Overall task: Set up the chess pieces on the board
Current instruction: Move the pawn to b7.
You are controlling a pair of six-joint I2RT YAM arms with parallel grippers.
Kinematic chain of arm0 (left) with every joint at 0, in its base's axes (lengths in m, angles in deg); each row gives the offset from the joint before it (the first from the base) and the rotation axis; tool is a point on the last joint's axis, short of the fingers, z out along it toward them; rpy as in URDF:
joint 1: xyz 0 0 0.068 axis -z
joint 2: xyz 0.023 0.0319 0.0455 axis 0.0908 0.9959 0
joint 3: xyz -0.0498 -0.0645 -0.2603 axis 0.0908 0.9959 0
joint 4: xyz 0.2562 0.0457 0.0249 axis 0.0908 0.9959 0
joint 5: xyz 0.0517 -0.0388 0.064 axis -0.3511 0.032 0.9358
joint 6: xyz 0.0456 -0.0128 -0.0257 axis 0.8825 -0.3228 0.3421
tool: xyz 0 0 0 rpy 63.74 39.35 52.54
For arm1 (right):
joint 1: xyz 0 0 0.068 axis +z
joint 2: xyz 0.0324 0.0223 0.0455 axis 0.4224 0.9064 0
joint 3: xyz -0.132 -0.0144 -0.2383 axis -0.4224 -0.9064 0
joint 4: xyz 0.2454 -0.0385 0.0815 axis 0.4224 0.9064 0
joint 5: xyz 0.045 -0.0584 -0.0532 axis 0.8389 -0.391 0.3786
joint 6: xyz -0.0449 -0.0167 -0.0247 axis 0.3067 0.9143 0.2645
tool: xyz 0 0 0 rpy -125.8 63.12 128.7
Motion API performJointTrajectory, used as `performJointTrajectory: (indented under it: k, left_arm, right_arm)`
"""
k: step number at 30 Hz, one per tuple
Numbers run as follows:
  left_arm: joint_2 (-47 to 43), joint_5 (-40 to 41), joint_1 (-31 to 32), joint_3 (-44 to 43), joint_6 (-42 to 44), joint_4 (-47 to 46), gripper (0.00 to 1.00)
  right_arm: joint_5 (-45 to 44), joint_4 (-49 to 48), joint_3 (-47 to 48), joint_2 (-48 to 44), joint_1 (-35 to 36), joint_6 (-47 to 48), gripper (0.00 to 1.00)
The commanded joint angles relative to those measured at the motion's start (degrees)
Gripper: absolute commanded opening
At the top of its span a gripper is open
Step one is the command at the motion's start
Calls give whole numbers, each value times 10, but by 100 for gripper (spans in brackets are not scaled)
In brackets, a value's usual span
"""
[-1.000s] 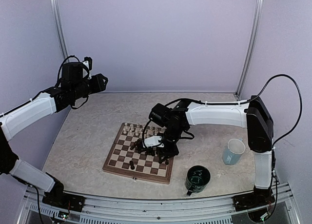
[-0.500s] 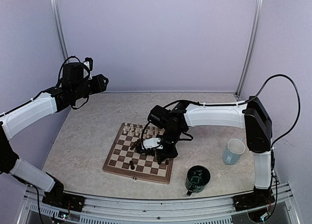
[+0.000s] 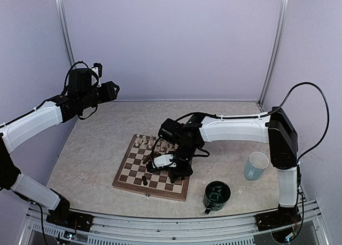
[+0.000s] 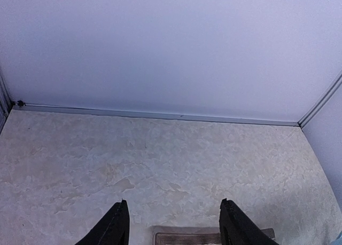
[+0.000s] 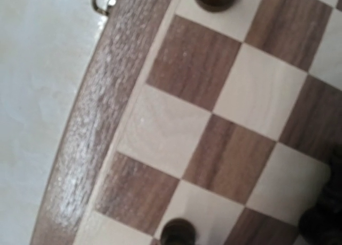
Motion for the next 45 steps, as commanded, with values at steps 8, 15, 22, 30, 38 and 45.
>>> performJointTrajectory:
  k: [8, 15, 22, 30, 38, 45]
  left_arm:
    - [6, -9, -3, -12, -6, -5, 58]
    - [8, -11, -3, -12, -6, -5, 58]
    - [11, -13, -3, -12, -6, -4, 58]
    - [11, -14, -3, -13, -5, -4, 58]
    - [12, -18, -4, -14, -6, -3, 59]
    - [9, -20, -4, -14, -6, -3, 59]
  right_arm:
    - [-10, -14, 22, 14, 3, -5, 11]
    - [3, -10, 26, 11, 4, -4, 14]
    - [3, -9, 25, 18, 3, -3, 16]
    - [3, -4, 35, 16, 4, -4, 27]
    - [1, 12, 25, -25, -9, -6, 37]
    - [-18, 10, -44, -62, -47, -2, 35]
